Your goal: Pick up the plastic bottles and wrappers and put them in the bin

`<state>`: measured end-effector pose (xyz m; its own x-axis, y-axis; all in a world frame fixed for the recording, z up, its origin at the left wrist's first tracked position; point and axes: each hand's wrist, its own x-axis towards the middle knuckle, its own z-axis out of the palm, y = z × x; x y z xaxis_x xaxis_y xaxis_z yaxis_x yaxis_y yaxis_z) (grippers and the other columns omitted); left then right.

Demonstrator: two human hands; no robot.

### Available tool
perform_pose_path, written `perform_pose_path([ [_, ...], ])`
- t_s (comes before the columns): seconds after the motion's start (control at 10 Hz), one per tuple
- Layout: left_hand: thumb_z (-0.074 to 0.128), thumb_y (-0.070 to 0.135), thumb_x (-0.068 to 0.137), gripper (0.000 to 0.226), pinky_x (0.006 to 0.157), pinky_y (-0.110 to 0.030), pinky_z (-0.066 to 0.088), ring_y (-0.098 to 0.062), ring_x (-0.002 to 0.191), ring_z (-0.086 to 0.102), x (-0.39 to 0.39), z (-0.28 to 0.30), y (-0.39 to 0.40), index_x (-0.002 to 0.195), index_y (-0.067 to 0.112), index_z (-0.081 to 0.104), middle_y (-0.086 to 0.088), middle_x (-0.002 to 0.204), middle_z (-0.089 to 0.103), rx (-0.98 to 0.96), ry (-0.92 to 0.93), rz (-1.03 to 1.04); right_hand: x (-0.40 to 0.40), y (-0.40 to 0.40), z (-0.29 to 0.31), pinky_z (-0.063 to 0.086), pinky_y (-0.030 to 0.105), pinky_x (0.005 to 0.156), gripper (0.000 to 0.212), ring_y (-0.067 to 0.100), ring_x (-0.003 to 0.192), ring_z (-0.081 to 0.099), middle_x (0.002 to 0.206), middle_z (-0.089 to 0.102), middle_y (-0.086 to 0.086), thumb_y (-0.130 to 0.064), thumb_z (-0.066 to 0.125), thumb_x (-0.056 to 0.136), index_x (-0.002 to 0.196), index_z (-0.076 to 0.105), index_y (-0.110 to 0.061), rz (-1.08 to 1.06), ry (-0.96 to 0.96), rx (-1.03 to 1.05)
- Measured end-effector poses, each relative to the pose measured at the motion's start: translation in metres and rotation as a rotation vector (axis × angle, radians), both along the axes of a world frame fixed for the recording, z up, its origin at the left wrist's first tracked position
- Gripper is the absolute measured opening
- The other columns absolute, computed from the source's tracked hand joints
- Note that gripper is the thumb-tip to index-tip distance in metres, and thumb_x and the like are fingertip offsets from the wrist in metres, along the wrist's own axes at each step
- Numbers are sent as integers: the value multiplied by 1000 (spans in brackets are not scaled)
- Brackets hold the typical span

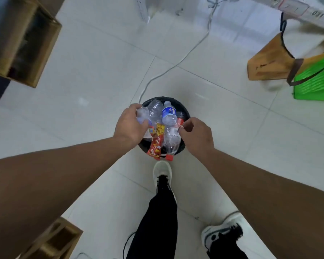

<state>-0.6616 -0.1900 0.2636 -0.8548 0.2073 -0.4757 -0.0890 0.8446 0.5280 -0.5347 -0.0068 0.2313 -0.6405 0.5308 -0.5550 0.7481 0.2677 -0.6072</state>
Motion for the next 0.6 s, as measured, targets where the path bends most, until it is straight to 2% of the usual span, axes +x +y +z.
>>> perform_pose_path([
  [0.1, 69, 25, 96, 46, 97, -38, 54, -25, 116, 65, -15, -16, 1, 141, 23, 62, -3, 131, 68, -1, -30, -124, -17, -2, -19, 58, 36, 83, 5, 19, 90, 69, 93, 73, -8, -31, 72, 94, 92, 68, -29, -62, -89, 19],
  [0.2, 70, 27, 98, 47, 96, -35, 52, -23, 119, 65, -24, -35, 15, 144, 21, 61, -1, 134, 68, 33, -31, -138, -25, 0, -38, 60, 40, 87, 10, 22, 92, 71, 96, 74, -4, -33, 70, 93, 86, 64, -30, -161, -167, 17],
  [0.3, 71, 32, 99, 57, 106, -41, 51, -25, 128, 63, -32, -56, 28, 152, 25, 55, -2, 143, 66, -20, -29, -220, -28, 4, -55, 61, 42, 86, 10, 24, 92, 72, 95, 75, -1, -35, 74, 93, 90, 68, -27, -204, -192, -5],
  [0.4, 70, 47, 98, 66, 110, -52, 50, -30, 137, 54, -38, -76, 35, 158, 30, 48, -3, 149, 62, -160, -69, -300, -28, 5, -71, 61, 42, 89, 10, 24, 96, 73, 100, 77, 0, -32, 75, 95, 100, 75, -24, -185, -209, -28],
  [0.5, 66, 62, 95, 73, 108, -54, 47, -34, 140, 45, -39, -86, 37, 159, 33, 46, -5, 152, 56, -238, -12, -359, -29, 1, -83, 60, 39, 92, 22, 23, 100, 72, 107, 76, 1, -35, 70, 99, 116, 76, -21, -174, -221, -58],
  [0.6, 64, 78, 87, 85, 111, -53, 45, -31, 140, 46, -39, -83, 35, 158, 34, 47, -3, 151, 54, -162, 16, -323, -24, 0, -84, 58, 37, 86, 22, 25, 98, 71, 108, 74, 2, -20, 62, 101, 120, 72, -22, -156, -216, -7],
])
